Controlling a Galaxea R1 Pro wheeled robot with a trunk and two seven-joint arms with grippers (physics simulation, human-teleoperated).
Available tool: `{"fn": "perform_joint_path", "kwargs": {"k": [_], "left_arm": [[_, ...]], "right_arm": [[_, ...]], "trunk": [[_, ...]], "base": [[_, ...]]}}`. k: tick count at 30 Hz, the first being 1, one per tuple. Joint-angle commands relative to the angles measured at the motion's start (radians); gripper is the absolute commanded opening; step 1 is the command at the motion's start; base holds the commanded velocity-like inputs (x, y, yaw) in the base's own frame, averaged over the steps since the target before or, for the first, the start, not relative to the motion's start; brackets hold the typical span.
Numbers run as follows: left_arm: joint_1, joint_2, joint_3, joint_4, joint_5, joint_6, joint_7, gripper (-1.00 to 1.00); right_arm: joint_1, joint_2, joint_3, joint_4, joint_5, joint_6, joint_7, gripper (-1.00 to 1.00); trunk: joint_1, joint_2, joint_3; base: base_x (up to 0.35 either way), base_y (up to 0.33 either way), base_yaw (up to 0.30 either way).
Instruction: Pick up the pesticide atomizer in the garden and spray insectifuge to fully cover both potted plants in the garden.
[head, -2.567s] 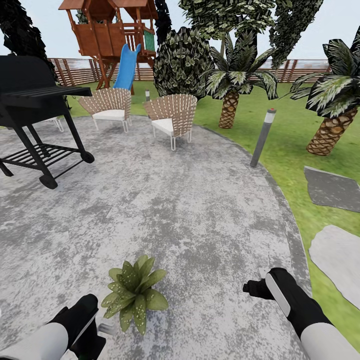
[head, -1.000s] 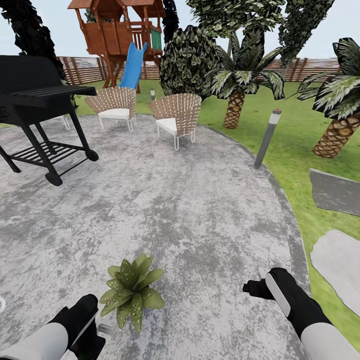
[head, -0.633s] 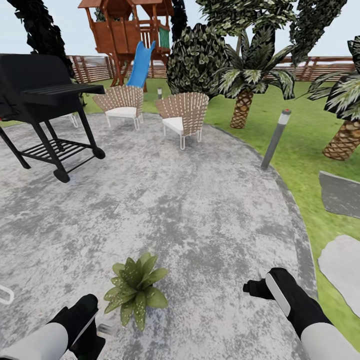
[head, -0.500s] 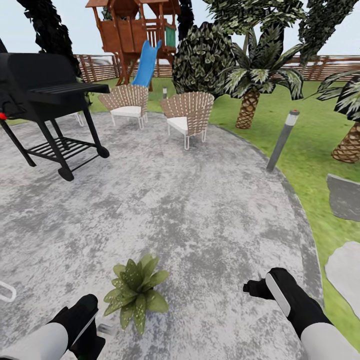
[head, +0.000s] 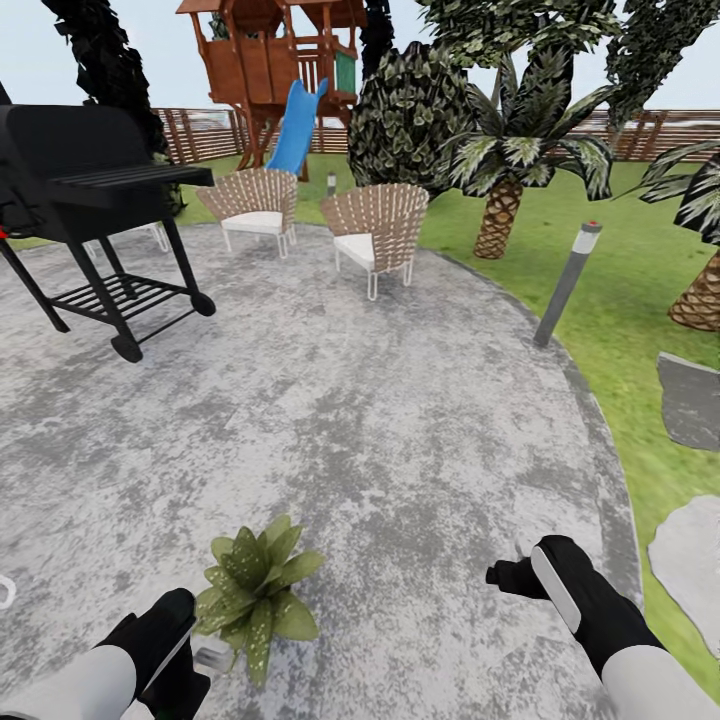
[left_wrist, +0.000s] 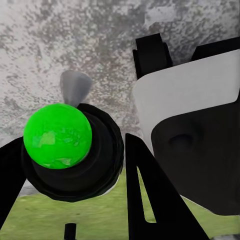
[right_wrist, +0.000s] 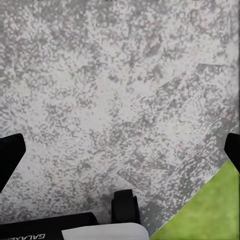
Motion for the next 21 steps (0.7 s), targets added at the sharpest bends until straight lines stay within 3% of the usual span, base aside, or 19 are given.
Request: {"fn": "perform_joint_path", "kwargs": {"k": [1,7,17,21], "left_arm": [[0.000,0.000,-0.002,-0.002,-0.011,0.003,-0.011,-1.00],[0.000,0.000,0.000,-0.002,-0.011,0.003,-0.011,-1.00],[0.000,0.000,0.000,-0.002,-0.011,0.003,-0.012,-1.00],[0.000,0.000,0.000,-0.002,-0.012,0.003,-0.012,-1.00]], "right_arm": [[-0.001,-0.001,0.005,-0.001,-0.010,0.002,-0.010,1.00],[-0.001,-0.001,0.005,-0.001,-0.010,0.002,-0.010,1.00],[-0.001,0.000,0.005,0.000,-0.010,0.002,-0.011,1.00],[-0.001,0.000,0.005,0.000,-0.010,0.002,-0.011,1.00]], "trunk": [[0.000,0.000,-0.001],[0.000,0.000,-0.002],[0.000,0.000,-0.011],[0.000,0.000,-0.014]], "base": [[0.010,-0.096,0.000],[0.002,-0.020,0.065],[0.000,-0.006,0.221],[0.000,-0.229,0.210]]}}
